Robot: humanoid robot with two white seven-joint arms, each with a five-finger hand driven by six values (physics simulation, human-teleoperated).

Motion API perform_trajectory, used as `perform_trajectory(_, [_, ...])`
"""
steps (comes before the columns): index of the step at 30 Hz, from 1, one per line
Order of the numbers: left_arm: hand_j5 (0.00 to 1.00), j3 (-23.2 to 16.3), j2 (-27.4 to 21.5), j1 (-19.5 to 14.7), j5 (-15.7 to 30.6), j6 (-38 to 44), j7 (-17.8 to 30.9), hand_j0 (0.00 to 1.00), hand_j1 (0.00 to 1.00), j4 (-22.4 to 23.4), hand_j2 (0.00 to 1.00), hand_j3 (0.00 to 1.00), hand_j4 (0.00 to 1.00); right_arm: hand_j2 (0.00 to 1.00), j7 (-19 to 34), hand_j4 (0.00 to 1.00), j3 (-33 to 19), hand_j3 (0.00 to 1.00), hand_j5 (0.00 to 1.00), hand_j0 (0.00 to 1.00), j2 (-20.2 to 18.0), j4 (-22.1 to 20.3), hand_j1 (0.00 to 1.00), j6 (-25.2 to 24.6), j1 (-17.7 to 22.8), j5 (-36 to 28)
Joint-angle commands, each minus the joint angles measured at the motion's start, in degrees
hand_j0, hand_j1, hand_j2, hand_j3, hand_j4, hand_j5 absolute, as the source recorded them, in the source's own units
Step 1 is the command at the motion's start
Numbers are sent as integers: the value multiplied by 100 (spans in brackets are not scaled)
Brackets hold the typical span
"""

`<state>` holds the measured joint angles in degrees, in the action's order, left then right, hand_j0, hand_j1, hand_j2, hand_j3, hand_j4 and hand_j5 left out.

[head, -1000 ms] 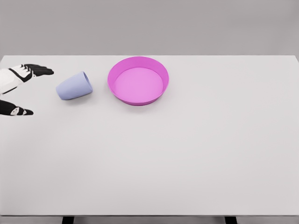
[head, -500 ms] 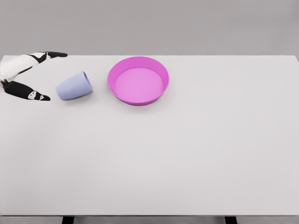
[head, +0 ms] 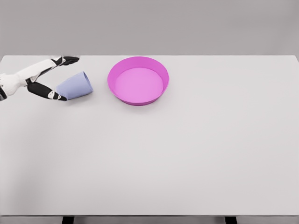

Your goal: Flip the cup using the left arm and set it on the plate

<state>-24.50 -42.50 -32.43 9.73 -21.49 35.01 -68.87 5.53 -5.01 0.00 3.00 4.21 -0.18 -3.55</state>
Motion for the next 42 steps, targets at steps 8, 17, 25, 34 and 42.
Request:
perform_trajectory(8, [100,-661,-4,-431,-76,172,-1,100,100,445,100,100,100,100,1,100,0,100,100,100,0,-1,100,1,0,4])
perform_trajectory(17, [100,-1364,-215,-923,-76,172,-1,100,100,436,100,100,100,100,1,100,0,100,100,100,0,-1,100,0,0,3])
perform_trajectory(25, [100,-2419,-461,-1758,-68,181,-1,100,100,445,100,100,100,100,1,100,0,100,100,100,0,8,100,-8,0,3])
perform_trajectory(34, [100,-2551,-505,-1828,-76,198,-1,100,100,471,100,100,100,100,1,100,0,100,100,100,0,-1,100,1,0,3])
perform_trajectory(42, [100,-2753,-268,-2004,-76,804,-1,100,100,621,100,100,100,100,1,100,0,100,100,100,0,8,100,1,0,3])
